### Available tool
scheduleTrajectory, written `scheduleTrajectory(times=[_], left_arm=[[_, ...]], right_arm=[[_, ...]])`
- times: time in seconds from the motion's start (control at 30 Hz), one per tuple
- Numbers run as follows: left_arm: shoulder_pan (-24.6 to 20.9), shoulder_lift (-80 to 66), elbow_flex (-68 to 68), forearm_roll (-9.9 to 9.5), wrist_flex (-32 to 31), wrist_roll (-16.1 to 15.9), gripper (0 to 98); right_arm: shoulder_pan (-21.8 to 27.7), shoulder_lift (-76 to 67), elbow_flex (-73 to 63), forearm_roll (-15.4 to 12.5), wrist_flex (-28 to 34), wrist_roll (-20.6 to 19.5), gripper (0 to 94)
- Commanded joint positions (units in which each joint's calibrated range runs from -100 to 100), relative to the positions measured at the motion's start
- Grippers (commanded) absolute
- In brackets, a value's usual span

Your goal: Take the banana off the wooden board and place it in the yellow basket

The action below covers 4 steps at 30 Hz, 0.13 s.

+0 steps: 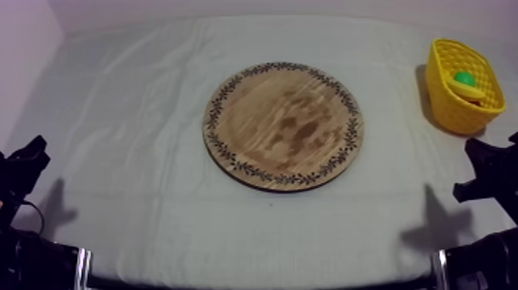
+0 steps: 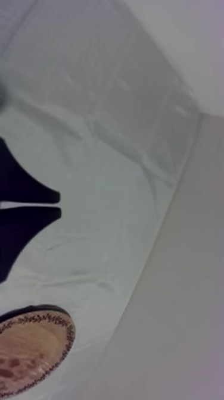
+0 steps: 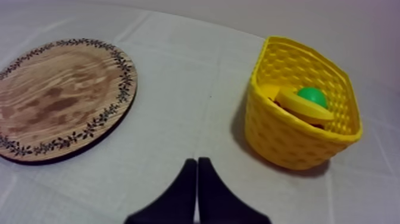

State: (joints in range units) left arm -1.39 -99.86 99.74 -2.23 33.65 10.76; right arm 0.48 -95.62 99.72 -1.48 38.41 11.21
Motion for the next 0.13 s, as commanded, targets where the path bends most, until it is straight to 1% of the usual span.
scheduleTrajectory(times=[0.0, 0.1], left_arm=[[0.0, 0.0, 0.0, 0.01, 0.0, 0.0, 0.1], [0.0, 0.0, 0.0, 0.01, 0.0, 0.0, 0.1]], right_arm=[[0.0, 0.0, -0.1, 0.0, 0.0, -0.1, 0.3], [0.0, 0.0, -0.1, 0.0, 0.0, -0.1, 0.3]])
